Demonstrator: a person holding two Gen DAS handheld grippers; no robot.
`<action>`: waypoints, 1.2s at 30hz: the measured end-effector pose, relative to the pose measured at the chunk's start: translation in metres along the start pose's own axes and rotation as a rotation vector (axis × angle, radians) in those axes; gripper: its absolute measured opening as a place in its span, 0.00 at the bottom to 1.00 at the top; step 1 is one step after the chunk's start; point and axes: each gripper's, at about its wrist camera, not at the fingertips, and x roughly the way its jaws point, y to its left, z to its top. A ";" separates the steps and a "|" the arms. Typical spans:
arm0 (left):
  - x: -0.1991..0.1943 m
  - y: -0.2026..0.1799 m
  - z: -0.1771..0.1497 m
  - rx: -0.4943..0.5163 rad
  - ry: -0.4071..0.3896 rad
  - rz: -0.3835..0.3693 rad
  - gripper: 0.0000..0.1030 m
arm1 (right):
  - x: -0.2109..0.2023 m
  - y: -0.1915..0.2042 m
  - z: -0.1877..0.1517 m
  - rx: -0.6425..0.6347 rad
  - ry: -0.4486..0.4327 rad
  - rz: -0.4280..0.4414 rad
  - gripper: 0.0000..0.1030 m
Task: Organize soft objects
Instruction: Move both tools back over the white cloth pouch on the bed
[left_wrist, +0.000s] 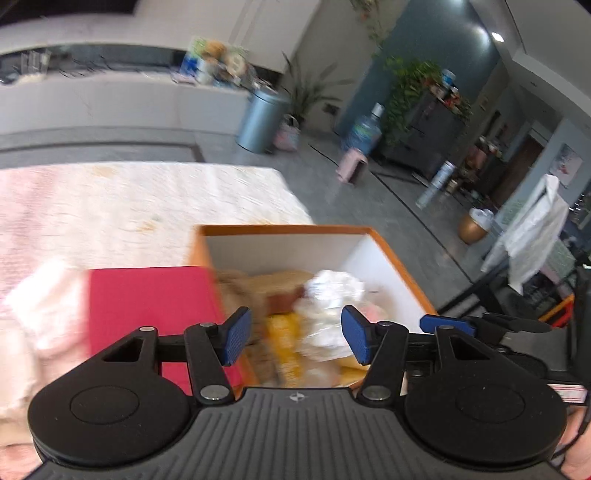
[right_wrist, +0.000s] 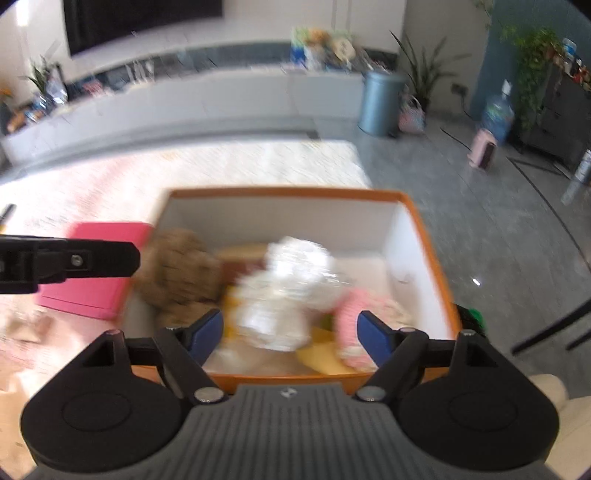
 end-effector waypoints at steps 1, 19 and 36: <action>-0.009 0.006 -0.003 0.000 -0.011 0.017 0.63 | -0.003 0.009 -0.003 0.006 -0.016 0.019 0.76; -0.110 0.132 -0.057 -0.063 -0.088 0.265 0.62 | -0.014 0.180 -0.040 -0.094 -0.074 0.223 0.76; -0.116 0.239 -0.086 -0.248 0.039 0.340 0.62 | 0.061 0.292 -0.040 -0.313 0.029 0.262 0.61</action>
